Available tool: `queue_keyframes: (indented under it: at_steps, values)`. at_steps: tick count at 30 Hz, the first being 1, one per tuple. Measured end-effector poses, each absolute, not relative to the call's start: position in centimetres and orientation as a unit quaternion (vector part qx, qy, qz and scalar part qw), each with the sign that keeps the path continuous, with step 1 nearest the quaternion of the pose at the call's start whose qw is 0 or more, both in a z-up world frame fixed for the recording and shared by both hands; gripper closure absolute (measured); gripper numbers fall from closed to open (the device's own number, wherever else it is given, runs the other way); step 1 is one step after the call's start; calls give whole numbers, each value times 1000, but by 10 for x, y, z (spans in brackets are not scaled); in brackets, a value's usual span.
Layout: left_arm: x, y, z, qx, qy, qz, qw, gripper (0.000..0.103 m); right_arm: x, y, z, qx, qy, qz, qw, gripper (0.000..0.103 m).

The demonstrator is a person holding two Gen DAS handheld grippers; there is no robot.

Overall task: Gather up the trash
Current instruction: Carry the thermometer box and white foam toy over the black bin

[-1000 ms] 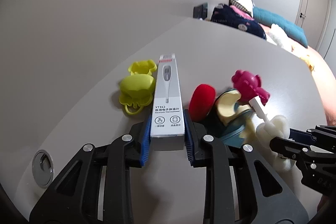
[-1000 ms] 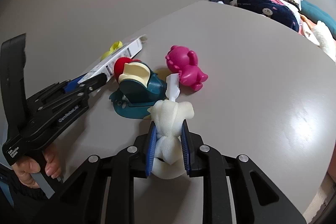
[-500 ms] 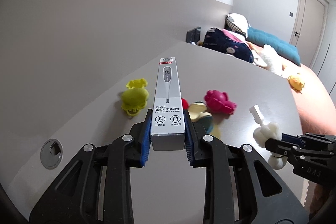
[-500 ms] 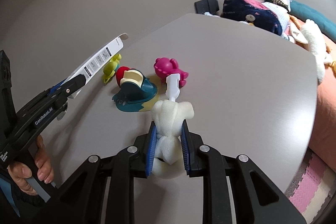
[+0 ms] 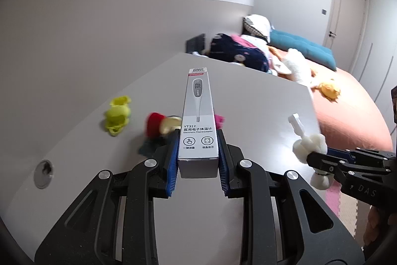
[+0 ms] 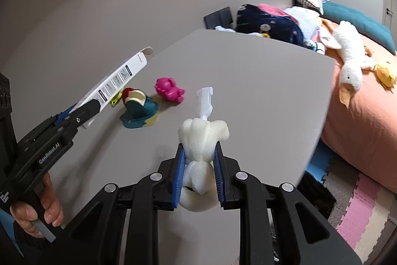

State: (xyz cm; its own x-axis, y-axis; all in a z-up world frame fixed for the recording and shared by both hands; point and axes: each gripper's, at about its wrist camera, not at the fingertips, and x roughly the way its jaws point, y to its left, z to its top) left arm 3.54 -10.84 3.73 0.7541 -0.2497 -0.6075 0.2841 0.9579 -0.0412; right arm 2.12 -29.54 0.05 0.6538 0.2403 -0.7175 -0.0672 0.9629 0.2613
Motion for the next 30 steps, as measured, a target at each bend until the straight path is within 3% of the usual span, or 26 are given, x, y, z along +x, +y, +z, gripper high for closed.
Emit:
queue_keyframes:
  at_steps: [30]
  values:
    - [-5,-261,28,78,334,-269,900,76,-55,-434,6,164,375,-30,912,79]
